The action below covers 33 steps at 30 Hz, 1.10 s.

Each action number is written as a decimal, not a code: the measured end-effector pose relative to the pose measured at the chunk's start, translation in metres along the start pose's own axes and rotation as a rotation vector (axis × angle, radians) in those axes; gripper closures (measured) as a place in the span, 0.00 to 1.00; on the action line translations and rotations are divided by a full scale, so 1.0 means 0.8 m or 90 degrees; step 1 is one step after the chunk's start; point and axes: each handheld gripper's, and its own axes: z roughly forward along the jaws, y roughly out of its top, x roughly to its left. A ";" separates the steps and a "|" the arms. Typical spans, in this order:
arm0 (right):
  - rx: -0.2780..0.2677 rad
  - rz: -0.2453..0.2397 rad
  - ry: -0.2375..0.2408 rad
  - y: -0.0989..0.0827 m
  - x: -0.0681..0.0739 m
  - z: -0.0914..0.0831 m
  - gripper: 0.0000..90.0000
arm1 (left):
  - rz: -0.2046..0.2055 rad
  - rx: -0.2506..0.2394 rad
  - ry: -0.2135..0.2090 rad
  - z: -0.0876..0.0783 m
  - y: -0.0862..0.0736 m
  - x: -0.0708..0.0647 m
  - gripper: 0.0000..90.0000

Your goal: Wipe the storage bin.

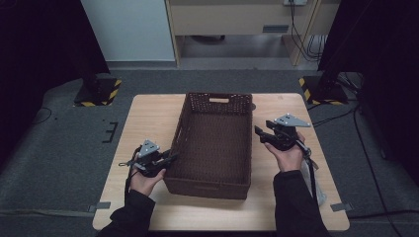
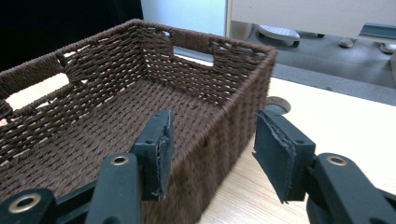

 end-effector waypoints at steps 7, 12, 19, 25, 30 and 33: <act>0.024 -0.001 0.005 -0.009 0.005 0.022 0.54 | 0.015 0.006 -0.005 0.001 0.001 -0.004 0.77; 0.046 0.001 0.009 -0.019 0.005 0.037 0.56 | 0.025 0.001 0.007 0.000 0.000 -0.005 0.74; 0.053 0.004 0.019 -0.027 0.006 0.049 0.62 | 0.048 -0.012 0.020 -0.007 -0.004 -0.012 0.63; 0.052 0.004 0.015 -0.027 0.009 0.051 0.67 | 0.042 -0.016 0.018 -0.015 -0.005 -0.015 0.54; 0.055 0.005 0.012 -0.027 0.011 0.049 0.70 | 0.022 -0.014 0.008 -0.024 -0.008 -0.018 0.58; 0.054 -0.001 0.011 -0.026 0.012 0.048 0.71 | 0.038 0.001 0.012 -0.025 -0.008 -0.023 0.65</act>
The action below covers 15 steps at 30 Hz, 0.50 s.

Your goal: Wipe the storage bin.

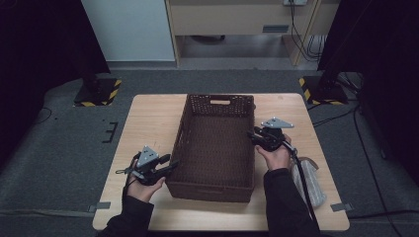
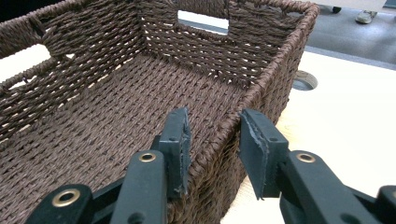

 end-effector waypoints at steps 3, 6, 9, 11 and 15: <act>0.003 -0.005 0.001 0.000 0.002 -0.004 0.72 | 0.010 0.007 0.010 -0.001 0.001 -0.001 0.68; 0.011 -0.010 0.003 -0.001 0.006 -0.009 0.71 | 0.004 0.009 0.015 -0.003 0.001 0.004 0.71; 0.017 -0.011 0.010 -0.003 0.011 -0.016 0.70 | 0.000 0.010 0.011 -0.005 0.000 0.010 0.73; 0.019 -0.011 0.014 -0.005 0.014 -0.020 0.70 | 0.002 0.008 0.009 -0.007 0.000 0.013 0.74; 0.014 -0.008 0.016 -0.002 0.014 -0.023 0.67 | 0.001 0.007 0.002 -0.008 0.001 0.017 0.76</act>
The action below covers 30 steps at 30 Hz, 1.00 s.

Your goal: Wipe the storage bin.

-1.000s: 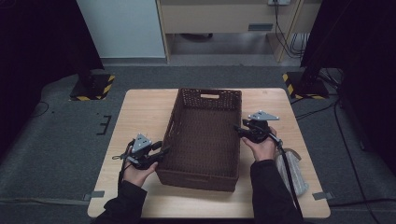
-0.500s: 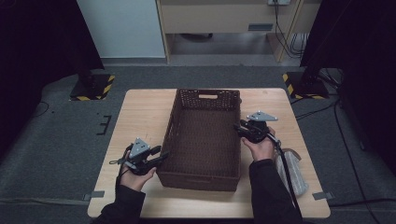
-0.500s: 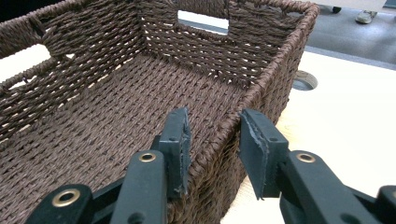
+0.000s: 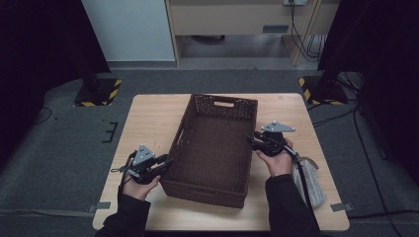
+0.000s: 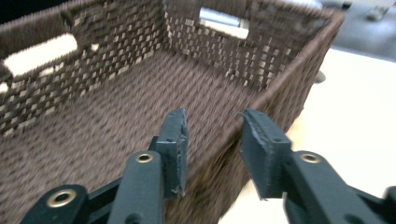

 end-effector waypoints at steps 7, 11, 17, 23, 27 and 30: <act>-0.042 0.014 -0.031 0.021 -0.016 0.013 0.62 | 0.004 0.003 -0.014 0.001 0.003 0.015 0.78; -0.030 0.008 -0.039 0.021 -0.021 0.028 0.63 | 0.003 -0.002 -0.021 0.002 0.003 0.021 0.77; -0.006 -0.006 -0.050 0.015 -0.023 0.031 0.68 | 0.004 -0.022 -0.006 -0.006 0.004 0.018 0.68; -0.003 -0.018 -0.052 0.014 -0.019 0.027 0.69 | 0.006 -0.010 0.002 -0.018 -0.002 0.015 0.67; -0.004 -0.012 -0.048 0.010 -0.016 0.021 0.69 | -0.007 0.003 0.002 -0.020 -0.010 0.016 0.69; -0.011 -0.001 -0.042 0.004 -0.013 0.013 0.68 | -0.013 0.007 0.009 -0.021 -0.010 0.017 0.75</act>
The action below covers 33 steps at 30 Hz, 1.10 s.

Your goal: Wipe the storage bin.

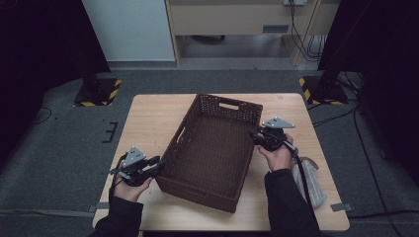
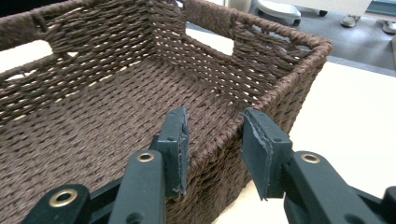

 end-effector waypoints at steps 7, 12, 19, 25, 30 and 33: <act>0.002 0.007 0.009 -0.001 0.003 -0.015 0.67 | -0.012 0.000 0.009 0.000 0.000 0.008 0.81; -0.030 0.013 -0.024 0.008 -0.009 -0.015 0.62 | -0.018 -0.003 0.017 0.002 0.001 0.016 0.82; -0.016 0.016 -0.035 0.007 -0.021 0.006 0.60 | -0.032 -0.008 0.023 0.009 0.004 0.032 0.82; -0.011 0.012 -0.031 0.003 -0.021 0.001 0.62 | -0.029 -0.004 0.027 0.020 0.009 0.042 0.83; -0.013 0.020 -0.037 -0.005 -0.015 -0.010 0.62 | -0.037 -0.007 0.042 0.027 0.011 0.047 0.81; -0.018 0.020 -0.042 -0.008 -0.011 -0.015 0.62 | -0.039 -0.014 0.047 0.021 0.011 0.046 0.74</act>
